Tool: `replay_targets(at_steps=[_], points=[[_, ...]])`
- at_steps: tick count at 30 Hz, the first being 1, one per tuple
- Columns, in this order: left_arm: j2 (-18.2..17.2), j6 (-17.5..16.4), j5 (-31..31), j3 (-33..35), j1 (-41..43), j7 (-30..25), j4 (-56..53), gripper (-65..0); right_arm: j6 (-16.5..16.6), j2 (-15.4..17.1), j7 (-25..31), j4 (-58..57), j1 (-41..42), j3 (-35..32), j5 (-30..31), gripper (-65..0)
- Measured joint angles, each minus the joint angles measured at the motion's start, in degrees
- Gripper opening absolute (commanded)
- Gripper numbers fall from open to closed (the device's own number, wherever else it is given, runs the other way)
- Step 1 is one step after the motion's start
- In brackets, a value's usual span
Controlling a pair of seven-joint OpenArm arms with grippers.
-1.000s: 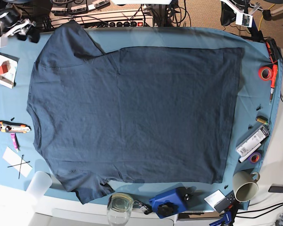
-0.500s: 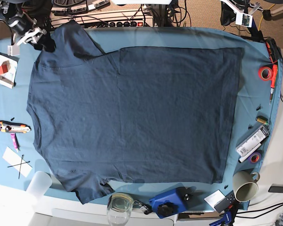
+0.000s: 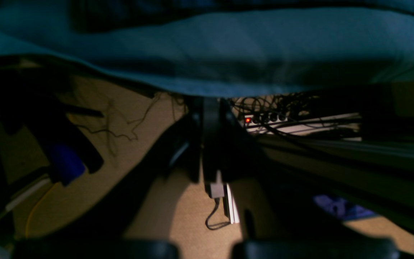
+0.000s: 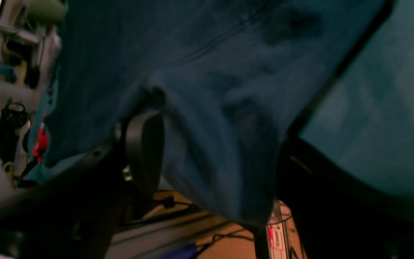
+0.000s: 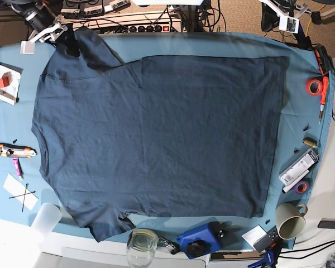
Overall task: Fold the T-shirt properly
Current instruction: 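Move both grippers to the shirt's shoulder corners and grasp them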
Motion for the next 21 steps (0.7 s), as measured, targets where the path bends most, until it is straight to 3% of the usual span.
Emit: replay_targets(at_steps=[3, 7, 8, 12, 13, 19, 21], points=[[0.02, -0.17, -1.25, 0.00, -2.80, 0.00, 0.00, -63.7, 0.04, 0.04, -0.07, 0.00, 0.02, 0.00, 0.00, -25.5], [0.02, 0.74, -8.28, 0.00, -5.73, 2.73, 0.00, -46.5, 0.20, 0.31, -0.15, 0.00, 0.00, 0.00, -0.02, -25.5], [0.04, 2.49, -10.03, 0.00, -6.58, 4.76, 0.00, -44.4, 0.22, 0.31, -0.15, 0.00, 0.00, 0.00, -0.02, -25.5], [0.15, 15.39, -15.04, -0.04, -11.15, 9.97, -0.02, -44.2, 0.33, 0.31, -0.15, 0.00, 0.00, 0.00, -0.04, -25.5], [0.11, 16.87, -14.95, -0.13, -12.41, 11.19, -0.07, -44.2, 0.35, 0.31, -0.15, 0.00, 0.02, 0.00, -0.04, -25.5], [0.02, 17.53, -14.32, -0.04, -15.74, 13.77, -0.04, -44.1, 0.37, 0.33, -0.55, 0.00, 0.11, 0.00, -0.04, -25.5], [0.00, 17.49, -11.58, -0.04, -16.87, 13.75, -0.04, -44.1, 0.35, 0.33, -0.55, 0.00, 0.09, 0.00, -0.04, -25.5]])
